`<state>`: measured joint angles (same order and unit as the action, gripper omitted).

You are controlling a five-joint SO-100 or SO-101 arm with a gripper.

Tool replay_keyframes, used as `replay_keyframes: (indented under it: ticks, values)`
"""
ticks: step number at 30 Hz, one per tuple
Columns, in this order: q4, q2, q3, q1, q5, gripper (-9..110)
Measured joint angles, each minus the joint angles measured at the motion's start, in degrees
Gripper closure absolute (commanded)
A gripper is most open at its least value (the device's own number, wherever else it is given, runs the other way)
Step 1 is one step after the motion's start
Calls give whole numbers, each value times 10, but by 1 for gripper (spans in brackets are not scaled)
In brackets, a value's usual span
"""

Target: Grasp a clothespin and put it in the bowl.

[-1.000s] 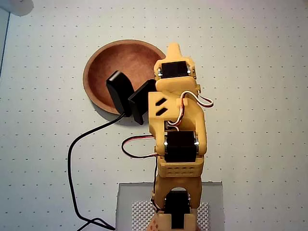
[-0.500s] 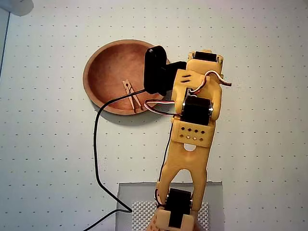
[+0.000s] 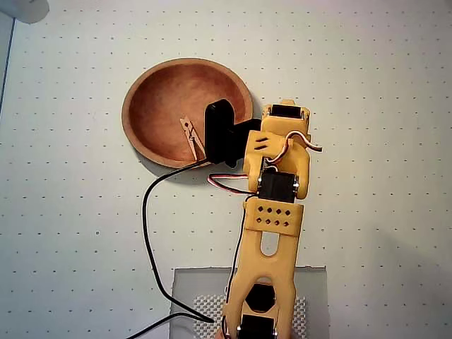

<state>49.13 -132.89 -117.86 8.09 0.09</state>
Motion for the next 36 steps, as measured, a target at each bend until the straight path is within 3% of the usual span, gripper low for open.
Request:
replay_keyframes:
  ticks: [13, 21, 36]
  values:
    - [-150, -203, -313, -33, -49, 103]
    - [-159, -300, -419, -105, -49, 103]
    - [-159, -515, -602, -120, -49, 103]
